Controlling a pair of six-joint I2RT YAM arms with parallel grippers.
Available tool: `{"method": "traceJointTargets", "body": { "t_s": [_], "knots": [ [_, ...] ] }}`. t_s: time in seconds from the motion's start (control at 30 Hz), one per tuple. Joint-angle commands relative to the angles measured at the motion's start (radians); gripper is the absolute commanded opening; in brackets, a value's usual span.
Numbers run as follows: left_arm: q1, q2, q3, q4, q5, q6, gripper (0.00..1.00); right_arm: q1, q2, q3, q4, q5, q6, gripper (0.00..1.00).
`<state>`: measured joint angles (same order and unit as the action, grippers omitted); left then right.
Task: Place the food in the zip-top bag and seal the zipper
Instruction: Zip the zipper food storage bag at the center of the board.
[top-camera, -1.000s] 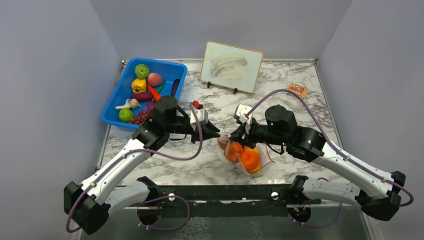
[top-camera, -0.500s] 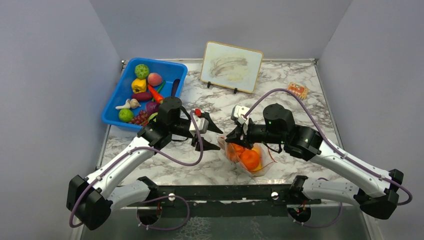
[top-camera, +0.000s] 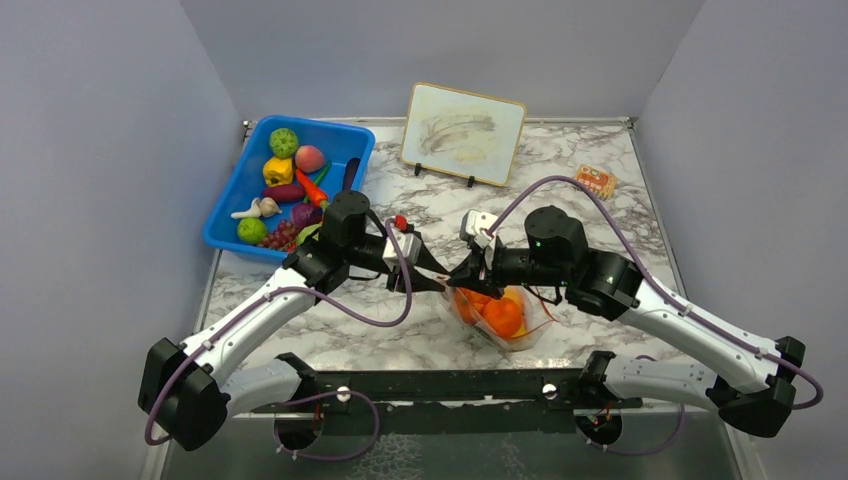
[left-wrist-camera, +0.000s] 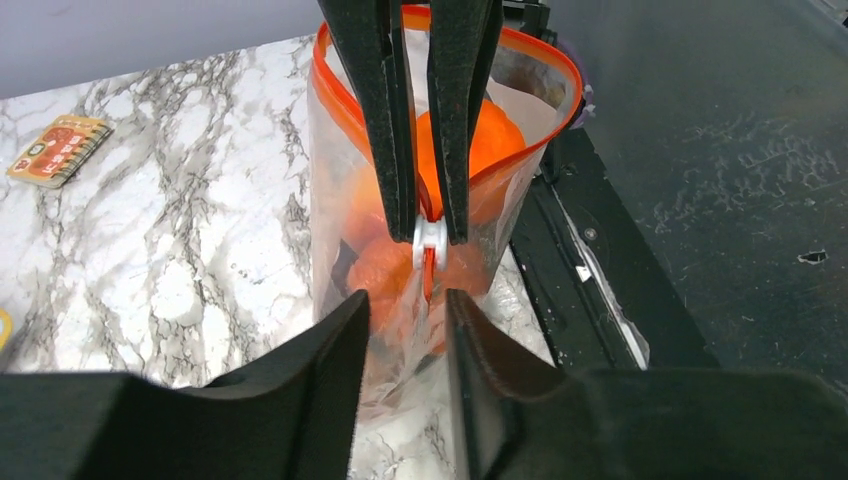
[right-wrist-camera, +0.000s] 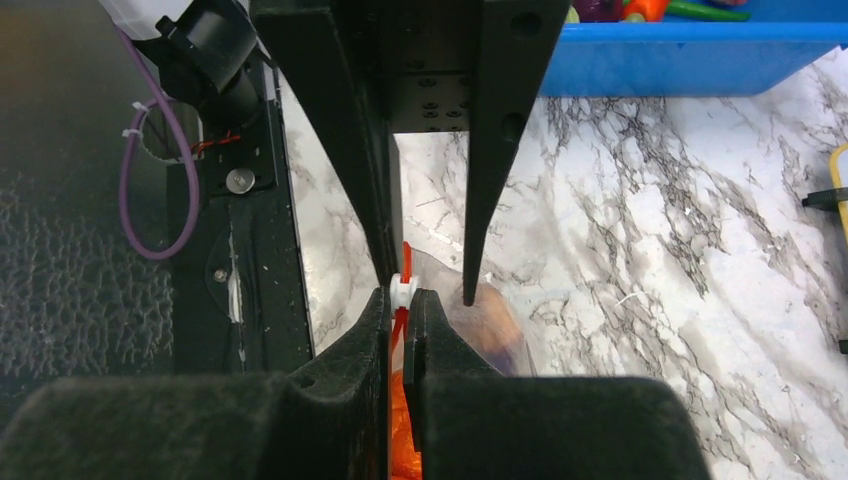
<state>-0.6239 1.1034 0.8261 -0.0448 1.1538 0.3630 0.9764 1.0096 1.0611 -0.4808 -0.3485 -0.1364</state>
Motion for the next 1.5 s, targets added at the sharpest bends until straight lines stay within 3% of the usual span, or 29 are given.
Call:
{"method": "traceJointTargets", "body": {
  "t_s": [0.0,0.07,0.17,0.63,1.03,1.1,1.17,1.33,1.47],
  "knots": [
    [-0.005,-0.026,0.007,0.058,0.035,-0.012,0.31,0.005,0.004,0.022,0.058,-0.03,0.011,0.01],
    [-0.005,-0.035,0.005,0.064,0.029,-0.017,0.22,0.006,0.002,0.018,0.052,-0.023,0.009,0.01],
    [-0.005,-0.047,0.005,0.068,0.008,-0.028,0.0,0.006,-0.008,0.011,0.021,0.014,-0.001,0.01],
    [0.05,-0.142,-0.086,0.277,-0.055,-0.209,0.0,0.006,-0.054,0.038,-0.17,0.133,-0.023,0.01],
    [0.197,-0.188,-0.037,0.095,-0.007,-0.117,0.0,0.006,-0.068,0.1,-0.265,0.198,-0.018,0.01],
    [0.199,-0.189,-0.054,0.132,0.011,-0.144,0.0,0.006,-0.071,0.1,-0.258,0.198,-0.014,0.01],
    [0.197,-0.191,-0.104,0.278,0.068,-0.23,0.0,0.005,-0.068,0.097,-0.241,0.179,-0.013,0.01],
    [0.188,-0.203,-0.117,0.352,0.11,-0.255,0.46,0.006,-0.05,0.092,-0.18,0.122,-0.012,0.01],
    [0.166,-0.178,-0.109,0.352,0.158,-0.26,0.62,0.006,-0.021,0.108,-0.154,0.084,-0.014,0.01]
  ]
}}
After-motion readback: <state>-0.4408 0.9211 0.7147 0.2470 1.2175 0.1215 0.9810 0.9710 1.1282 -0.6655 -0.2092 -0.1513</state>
